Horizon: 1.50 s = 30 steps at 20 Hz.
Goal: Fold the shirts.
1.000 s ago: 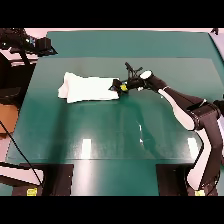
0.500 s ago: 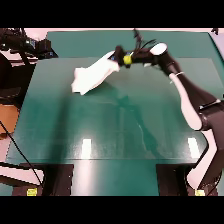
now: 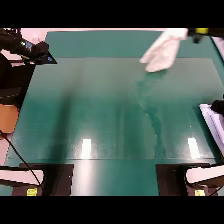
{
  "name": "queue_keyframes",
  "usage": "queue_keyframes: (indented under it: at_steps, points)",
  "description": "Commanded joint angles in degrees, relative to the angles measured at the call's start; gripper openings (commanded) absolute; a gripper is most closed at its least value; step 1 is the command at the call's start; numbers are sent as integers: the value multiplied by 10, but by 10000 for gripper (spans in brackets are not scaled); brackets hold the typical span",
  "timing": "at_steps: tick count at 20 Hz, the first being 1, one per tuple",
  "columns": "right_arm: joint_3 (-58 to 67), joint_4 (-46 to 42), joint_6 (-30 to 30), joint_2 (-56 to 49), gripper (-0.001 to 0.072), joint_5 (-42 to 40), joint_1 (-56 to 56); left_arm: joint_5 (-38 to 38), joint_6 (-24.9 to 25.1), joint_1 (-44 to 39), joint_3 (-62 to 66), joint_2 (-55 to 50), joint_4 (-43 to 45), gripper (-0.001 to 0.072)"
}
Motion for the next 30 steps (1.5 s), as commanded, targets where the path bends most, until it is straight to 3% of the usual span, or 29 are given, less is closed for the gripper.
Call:
queue_keyframes:
  at_steps: [1, 5, 7, 16, 22, 27, 28, 29, 30]
  points:
    - [-6, -153, 84, 78, 19, 89, -137, -8, -8, 0, 0, 33, 0, 27]
    - [-6, -230, 81, 120, 18, 230, -268, -8, -7, 0, 0, 57, 0, 27]
    - [-7, -288, 50, 135, 19, 291, -322, -9, -7, 0, 0, 60, 0, 27]
    - [-200, -294, -96, 244, 20, 388, -551, -9, -7, 0, 0, 60, -1, 27]
    - [-382, -294, -123, 284, 22, 371, -664, -12, -7, 0, 0, 60, -2, 27]
    - [-431, -340, -123, 280, 22, 302, -712, -12, -7, 0, 0, 60, -2, 28]
    - [-431, -360, -123, 273, 103, 302, -712, -12, -7, 0, 0, 60, -2, 27]
    - [-431, -370, -119, 264, 254, 302, -712, -12, -7, 0, 0, 60, -2, 27]
    - [-429, -371, -116, 255, 356, 303, -712, -12, -7, 0, 0, 60, -1, 28]
